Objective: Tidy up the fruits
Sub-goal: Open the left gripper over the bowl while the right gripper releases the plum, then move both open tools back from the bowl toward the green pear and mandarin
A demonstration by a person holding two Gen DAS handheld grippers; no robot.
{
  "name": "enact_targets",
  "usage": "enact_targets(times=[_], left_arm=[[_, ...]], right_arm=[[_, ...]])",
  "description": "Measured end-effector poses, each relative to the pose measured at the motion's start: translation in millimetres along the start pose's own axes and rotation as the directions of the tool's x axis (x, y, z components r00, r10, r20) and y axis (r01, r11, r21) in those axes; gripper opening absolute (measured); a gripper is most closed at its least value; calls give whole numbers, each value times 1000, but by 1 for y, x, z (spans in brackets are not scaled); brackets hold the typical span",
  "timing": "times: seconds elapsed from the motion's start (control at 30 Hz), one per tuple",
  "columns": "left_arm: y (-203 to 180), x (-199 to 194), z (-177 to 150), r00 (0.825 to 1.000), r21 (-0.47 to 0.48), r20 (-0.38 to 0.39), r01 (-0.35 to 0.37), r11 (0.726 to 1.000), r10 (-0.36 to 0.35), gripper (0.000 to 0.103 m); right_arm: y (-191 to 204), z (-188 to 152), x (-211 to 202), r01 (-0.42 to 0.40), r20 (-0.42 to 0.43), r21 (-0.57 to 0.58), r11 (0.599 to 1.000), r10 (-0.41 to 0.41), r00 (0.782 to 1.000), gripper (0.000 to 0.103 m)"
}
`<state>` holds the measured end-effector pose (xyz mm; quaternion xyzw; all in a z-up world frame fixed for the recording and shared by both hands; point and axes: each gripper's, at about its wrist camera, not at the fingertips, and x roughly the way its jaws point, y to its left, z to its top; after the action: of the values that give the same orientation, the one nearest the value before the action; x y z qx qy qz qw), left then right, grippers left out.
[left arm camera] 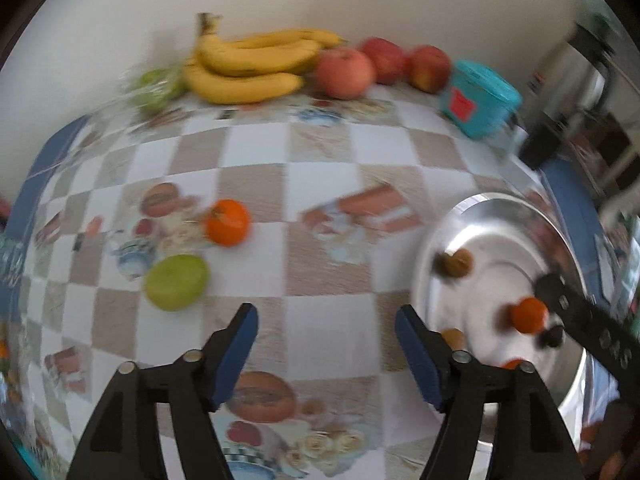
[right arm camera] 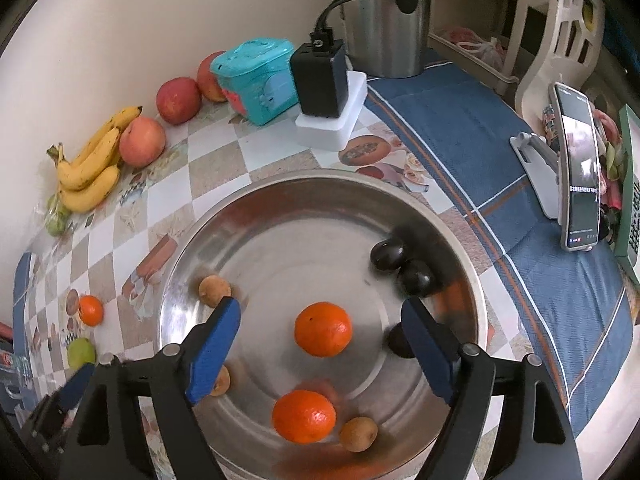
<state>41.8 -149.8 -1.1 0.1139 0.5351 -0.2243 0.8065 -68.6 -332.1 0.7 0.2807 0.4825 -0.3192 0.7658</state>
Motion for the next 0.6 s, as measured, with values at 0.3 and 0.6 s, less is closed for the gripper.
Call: enact_targets(times=[0.3, 0.6], left_arm=[[46, -7, 10, 998, -176, 5, -54, 983, 56, 87], [65, -1, 7, 995, -240, -41, -95, 966, 87, 103]], right_arm=[[25, -10, -10, -13, -3, -100, 995, 13, 1000, 83], [45, -17, -18, -48, 12, -169, 984, 51, 999, 90]])
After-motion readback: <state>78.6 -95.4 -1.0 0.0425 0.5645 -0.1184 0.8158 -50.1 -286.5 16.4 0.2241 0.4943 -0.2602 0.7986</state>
